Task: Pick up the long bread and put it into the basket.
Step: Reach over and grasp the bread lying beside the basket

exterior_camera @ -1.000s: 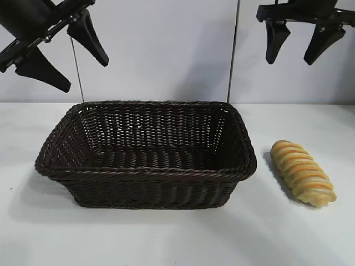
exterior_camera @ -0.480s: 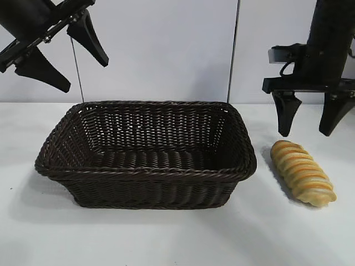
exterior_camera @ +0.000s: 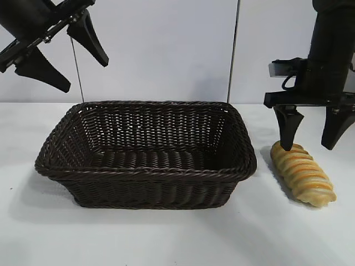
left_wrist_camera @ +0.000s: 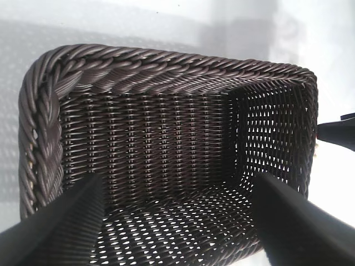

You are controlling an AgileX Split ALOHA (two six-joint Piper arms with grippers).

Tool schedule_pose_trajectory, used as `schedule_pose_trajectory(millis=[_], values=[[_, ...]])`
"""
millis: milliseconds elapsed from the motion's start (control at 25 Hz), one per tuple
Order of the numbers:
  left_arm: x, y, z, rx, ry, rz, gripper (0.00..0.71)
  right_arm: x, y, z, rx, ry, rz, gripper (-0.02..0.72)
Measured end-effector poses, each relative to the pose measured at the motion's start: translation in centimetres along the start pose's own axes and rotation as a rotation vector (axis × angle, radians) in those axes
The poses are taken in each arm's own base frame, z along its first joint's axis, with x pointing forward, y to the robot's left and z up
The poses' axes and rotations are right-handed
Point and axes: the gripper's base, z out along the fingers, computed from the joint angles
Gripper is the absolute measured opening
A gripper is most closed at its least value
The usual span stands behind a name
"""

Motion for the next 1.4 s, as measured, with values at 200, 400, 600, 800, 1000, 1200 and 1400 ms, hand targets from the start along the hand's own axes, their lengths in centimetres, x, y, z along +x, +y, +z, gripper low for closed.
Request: schedule_pose_trajectory(millis=[200,400,600,800,1000,1200,1400], values=[[0.0,0.0,0.0,0.0,0.0,0.0,0.54,-0.2,-0.1,0.2,0.011,-0.038,-0.006,0.54],[0.0,0.0,0.0,0.0,0.0,0.0,0.54,-0.4,-0.1,1.5,0.009,-0.023,-0.005,0.54],[0.0,0.0,0.0,0.0,0.0,0.0,0.54,-0.5,-0.1,2.1,0.002,-0.015,0.0,0.54],[0.0,0.0,0.0,0.0,0.0,0.0,0.54,-0.6,0.0,2.2,-0.001,-0.018,0.002,0.445],[0.0,0.0,0.0,0.0,0.0,0.0,0.54,-0.5,0.0,2.2,-0.001,-0.016,0.001,0.27],[0.0,0.0,0.0,0.0,0.0,0.0,0.54,-0.4,0.0,2.2,-0.002,0.002,0.001,0.245],[0.0,0.0,0.0,0.0,0.001,0.0,0.54,0.1,0.0,2.2,-0.001,0.055,-0.001,0.243]])
